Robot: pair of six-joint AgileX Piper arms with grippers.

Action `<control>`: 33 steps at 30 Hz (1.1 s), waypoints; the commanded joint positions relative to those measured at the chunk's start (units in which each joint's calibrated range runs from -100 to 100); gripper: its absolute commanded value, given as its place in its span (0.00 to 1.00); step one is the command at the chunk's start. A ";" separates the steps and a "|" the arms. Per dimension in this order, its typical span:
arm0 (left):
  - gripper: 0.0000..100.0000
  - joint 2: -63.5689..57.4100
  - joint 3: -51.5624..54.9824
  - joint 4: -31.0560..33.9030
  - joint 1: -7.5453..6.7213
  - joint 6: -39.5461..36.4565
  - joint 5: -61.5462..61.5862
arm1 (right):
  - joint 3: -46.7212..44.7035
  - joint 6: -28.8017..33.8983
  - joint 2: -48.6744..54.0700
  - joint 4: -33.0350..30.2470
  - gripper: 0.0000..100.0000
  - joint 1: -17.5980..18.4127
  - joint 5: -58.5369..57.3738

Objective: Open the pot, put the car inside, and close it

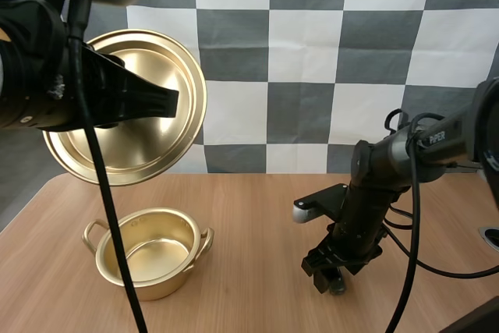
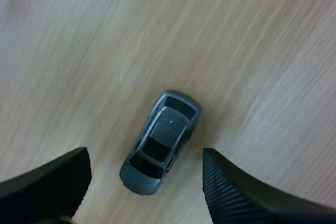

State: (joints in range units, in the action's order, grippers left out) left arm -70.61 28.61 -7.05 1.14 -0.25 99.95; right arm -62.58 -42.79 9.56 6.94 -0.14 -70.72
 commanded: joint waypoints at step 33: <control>0.00 -0.06 0.01 -0.02 0.00 0.12 0.05 | 1.34 -0.46 -4.48 0.28 0.91 -0.06 4.48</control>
State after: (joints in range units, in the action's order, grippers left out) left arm -70.61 28.61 -7.05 1.14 -0.25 99.95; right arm -61.30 -43.22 5.90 7.45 -0.14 -66.08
